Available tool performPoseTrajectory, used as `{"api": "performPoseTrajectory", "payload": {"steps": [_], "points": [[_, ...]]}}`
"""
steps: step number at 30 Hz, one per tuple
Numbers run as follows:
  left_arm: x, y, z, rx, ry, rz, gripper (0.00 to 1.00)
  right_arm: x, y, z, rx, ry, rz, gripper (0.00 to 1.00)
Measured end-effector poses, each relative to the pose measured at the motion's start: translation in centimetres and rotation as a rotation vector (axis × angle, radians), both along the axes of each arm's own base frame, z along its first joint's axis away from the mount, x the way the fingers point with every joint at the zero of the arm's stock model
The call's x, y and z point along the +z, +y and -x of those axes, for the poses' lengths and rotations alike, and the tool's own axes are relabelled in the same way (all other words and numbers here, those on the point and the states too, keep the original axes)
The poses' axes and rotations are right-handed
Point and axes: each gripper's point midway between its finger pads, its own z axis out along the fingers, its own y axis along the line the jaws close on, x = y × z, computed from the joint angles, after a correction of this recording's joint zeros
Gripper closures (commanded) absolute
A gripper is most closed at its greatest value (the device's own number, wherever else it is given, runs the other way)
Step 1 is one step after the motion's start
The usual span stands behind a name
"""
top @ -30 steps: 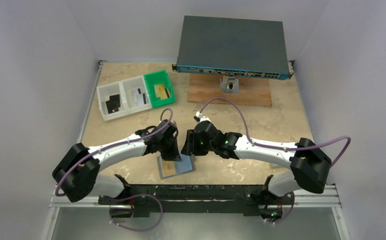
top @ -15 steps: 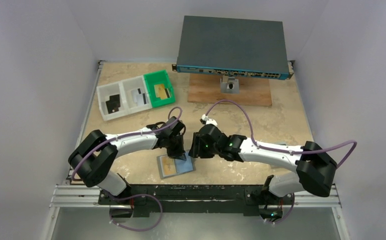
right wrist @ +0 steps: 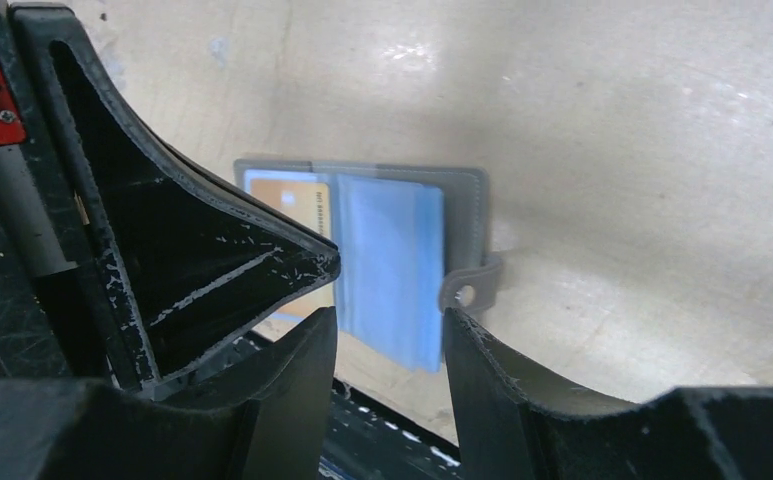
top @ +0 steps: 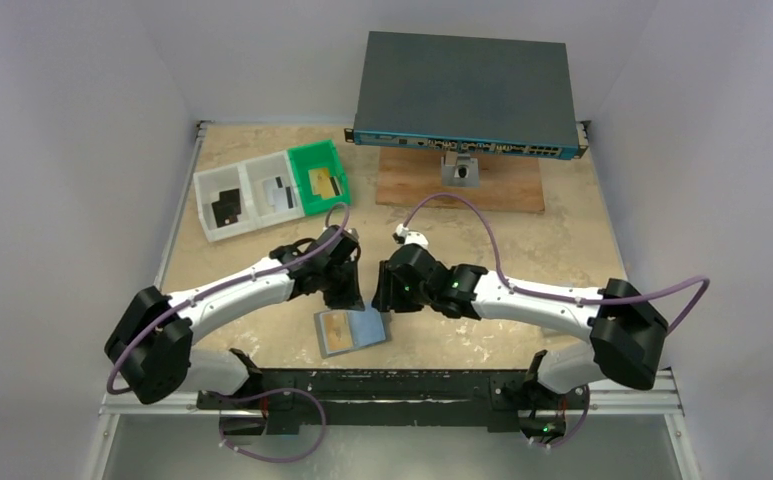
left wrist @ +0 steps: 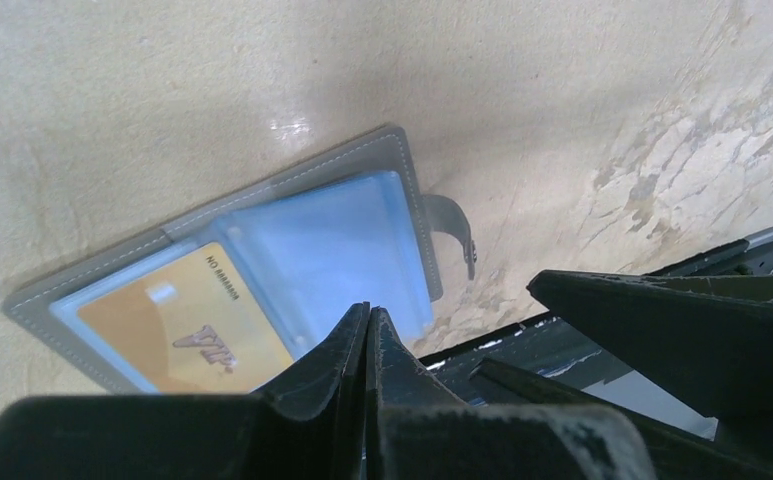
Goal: Take the credit cards out of the card holder
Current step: Remove the credit card from the card holder.
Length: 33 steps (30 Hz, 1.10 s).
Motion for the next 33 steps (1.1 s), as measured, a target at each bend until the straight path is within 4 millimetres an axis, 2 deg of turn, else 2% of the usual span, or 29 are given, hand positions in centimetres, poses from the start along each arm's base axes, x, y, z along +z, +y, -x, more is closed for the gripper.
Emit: {"api": "performPoseTrajectory", "payload": {"steps": [3, 8, 12, 16, 24, 30, 33], "points": [[0.6, 0.9, -0.1, 0.011, -0.018, -0.001, 1.0, 0.5, 1.2, 0.2, 0.026, -0.009, -0.006, 0.57], [1.2, 3.6, -0.2, 0.073, -0.046, -0.002, 1.0, 0.6, 3.1, 0.6, 0.069, -0.012, -0.003, 0.56], [0.2, 6.1, 0.4, 0.121, -0.033, -0.033, 1.0, -0.5, 4.5, 1.2, 0.109, 0.007, 0.017, 0.57], [-1.4, 7.5, 1.6, 0.135, 0.008, -0.069, 1.0, -2.1, 6.0, 1.9, 0.157, 0.042, 0.031, 0.57], [-4.2, 8.7, 3.2, 0.137, 0.071, -0.117, 1.0, -5.0, 7.6, 3.1, 0.225, 0.117, 0.024, 0.57], [-4.8, 8.4, 2.8, 0.136, 0.076, -0.117, 1.0, -5.5, 8.7, 3.5, 0.251, 0.136, -0.021, 0.59], [-4.9, 8.1, 2.6, 0.134, 0.076, -0.106, 1.0, -6.1, 8.4, 3.7, 0.249, 0.152, -0.04, 0.59]]}}
